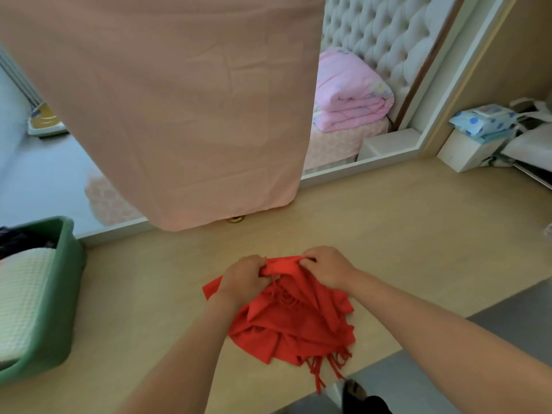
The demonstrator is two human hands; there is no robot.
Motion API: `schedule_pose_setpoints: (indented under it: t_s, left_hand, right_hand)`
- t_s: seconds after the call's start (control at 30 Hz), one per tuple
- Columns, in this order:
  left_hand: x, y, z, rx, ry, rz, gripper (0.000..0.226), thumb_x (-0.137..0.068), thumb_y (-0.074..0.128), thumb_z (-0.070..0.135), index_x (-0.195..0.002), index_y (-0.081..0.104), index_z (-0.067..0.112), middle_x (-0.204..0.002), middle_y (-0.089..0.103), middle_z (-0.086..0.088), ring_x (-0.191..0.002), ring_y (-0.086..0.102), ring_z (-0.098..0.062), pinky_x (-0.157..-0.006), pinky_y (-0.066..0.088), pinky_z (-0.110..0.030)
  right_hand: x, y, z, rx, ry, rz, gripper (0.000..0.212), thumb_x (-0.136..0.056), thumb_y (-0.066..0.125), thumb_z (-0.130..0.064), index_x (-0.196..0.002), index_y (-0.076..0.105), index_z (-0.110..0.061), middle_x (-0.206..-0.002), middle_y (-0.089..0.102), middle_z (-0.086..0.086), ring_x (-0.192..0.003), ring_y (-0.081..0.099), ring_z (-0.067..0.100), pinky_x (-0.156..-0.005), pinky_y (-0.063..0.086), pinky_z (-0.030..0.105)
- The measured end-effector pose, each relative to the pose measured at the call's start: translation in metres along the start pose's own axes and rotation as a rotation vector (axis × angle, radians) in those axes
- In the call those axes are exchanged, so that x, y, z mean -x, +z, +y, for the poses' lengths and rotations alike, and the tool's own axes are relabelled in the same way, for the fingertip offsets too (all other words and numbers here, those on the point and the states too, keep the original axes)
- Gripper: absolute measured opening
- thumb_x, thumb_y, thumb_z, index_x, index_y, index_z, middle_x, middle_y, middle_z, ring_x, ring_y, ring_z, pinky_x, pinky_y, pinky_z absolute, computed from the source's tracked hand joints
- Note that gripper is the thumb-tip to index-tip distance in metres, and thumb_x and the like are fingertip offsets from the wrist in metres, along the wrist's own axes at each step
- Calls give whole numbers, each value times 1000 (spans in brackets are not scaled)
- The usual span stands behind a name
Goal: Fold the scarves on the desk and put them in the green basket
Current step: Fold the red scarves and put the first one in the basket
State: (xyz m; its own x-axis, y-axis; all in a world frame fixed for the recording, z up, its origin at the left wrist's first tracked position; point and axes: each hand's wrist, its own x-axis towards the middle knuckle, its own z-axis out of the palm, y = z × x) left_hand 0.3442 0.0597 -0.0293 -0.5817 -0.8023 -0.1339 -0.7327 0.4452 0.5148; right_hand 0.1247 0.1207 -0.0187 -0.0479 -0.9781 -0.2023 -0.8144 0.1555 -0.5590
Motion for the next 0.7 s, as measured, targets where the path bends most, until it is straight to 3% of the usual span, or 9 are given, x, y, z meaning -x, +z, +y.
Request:
schedule_pose_setpoints:
  t_s: [0.13,0.23,0.33,0.4,0.5,0.6,0.7]
  left_hand:
    - [-14,-24,18,58,-50,9,20,-82,69,42,-77,53,31,-78,58,10,-81,56,-16,-65,40,-31]
    - [-27,-34,35,106,-39,99,17,-85,67,37,-81,53,30,-79,59,9,-78,58,-18,-68,45,-33]
    - [-40,-31,54,267,-53,235,10,-91,63,29,-85,55,26,-76,65,3,-68,64,-16,-70,53,-37]
    - [-48,-25,64,385,-8,357,15,-91,62,17,-99,58,29,-96,68,3,-87,66,-14,-82,54,-39]
    - [-57,-13,70,441,37,366,56,-89,60,1,-140,44,17,-141,50,0,-126,50,-14,-108,41,-32]
    - [-57,1,66,399,-85,289,67,-88,57,-2,-148,35,18,-148,40,4,-122,49,-12,-102,38,-23]
    - [-50,22,50,244,-197,113,51,-87,57,1,-135,52,17,-134,54,-3,-117,56,-18,-97,38,-20]
  right_hand:
    - [-1,-40,4,-87,60,102,31,-101,49,-20,-71,58,-21,-76,60,-4,-81,56,19,-67,31,28]
    - [-7,-62,20,-81,138,198,37,-102,46,-22,-65,50,-26,-73,55,-7,-81,56,21,-66,31,30]
    - [-16,-78,30,-150,172,293,29,-100,49,-21,-76,65,-22,-83,66,1,-89,63,26,-69,36,29]
    - [-24,-88,32,-271,200,377,23,-98,51,-13,-96,74,-15,-97,72,7,-89,65,25,-72,45,28]
    - [-39,-100,38,-614,304,466,30,-94,49,-1,-110,68,-18,-111,69,11,-77,68,24,-59,59,34]
    - [-54,-106,52,-600,318,464,50,-90,49,1,-136,54,-18,-132,58,3,-109,63,20,-89,56,37]
    - [-51,-97,60,-317,269,312,65,-86,50,2,-148,40,-15,-148,41,9,-132,46,23,-111,36,31]
